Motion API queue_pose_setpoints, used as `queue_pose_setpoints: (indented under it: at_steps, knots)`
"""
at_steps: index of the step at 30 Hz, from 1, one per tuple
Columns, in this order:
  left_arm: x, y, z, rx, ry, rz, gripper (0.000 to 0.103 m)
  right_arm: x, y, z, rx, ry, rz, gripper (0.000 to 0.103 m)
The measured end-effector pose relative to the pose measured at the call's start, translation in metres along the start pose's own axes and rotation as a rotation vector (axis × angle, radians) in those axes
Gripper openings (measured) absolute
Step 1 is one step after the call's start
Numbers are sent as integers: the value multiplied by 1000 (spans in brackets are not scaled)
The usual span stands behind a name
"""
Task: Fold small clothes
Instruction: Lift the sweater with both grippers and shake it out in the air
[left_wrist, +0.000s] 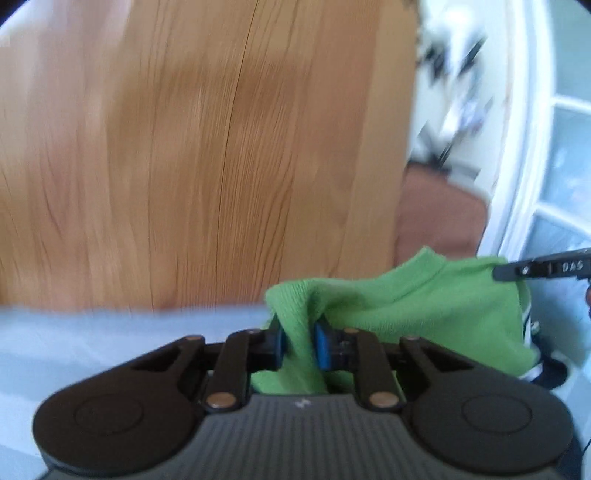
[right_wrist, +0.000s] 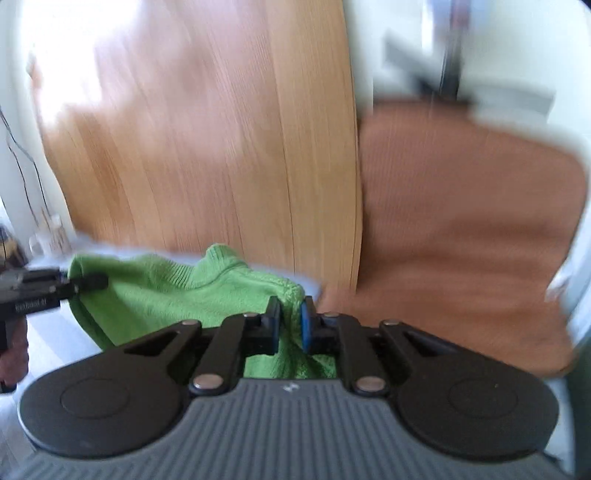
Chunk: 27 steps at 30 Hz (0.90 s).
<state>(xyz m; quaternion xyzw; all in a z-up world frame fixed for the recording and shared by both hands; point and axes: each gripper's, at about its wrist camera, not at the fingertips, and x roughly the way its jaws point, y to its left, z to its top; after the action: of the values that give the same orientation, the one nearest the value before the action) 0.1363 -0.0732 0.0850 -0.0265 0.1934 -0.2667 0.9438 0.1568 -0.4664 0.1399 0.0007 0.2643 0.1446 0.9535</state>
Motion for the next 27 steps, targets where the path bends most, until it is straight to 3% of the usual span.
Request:
queue_pose_setpoints:
  at_steps: [6, 9, 13, 16, 21, 24, 27]
  knots:
    - [-135, -38, 48, 54, -303, 33, 15, -164, 81, 35, -119, -384, -49, 12]
    - [-209, -57, 71, 85, -434, 69, 15, -224, 116, 40, -168, -538, -62, 12]
    - [-298, -93, 97, 189, -600, 177, 15, -294, 157, 39, -235, -716, -87, 12]
    - [-345, -122, 116, 273, -694, 271, 15, -336, 176, 45, -258, -801, -85, 12]
    - [-370, -150, 147, 415, -764, 428, 16, -363, 190, 65, -293, -839, -62, 12]
    - [-349, -147, 155, 449, -710, 476, 16, -343, 189, 76, -297, -802, -42, 12]
    - [-297, -128, 152, 461, -608, 504, 17, -298, 180, 78, -280, -730, -28, 12]
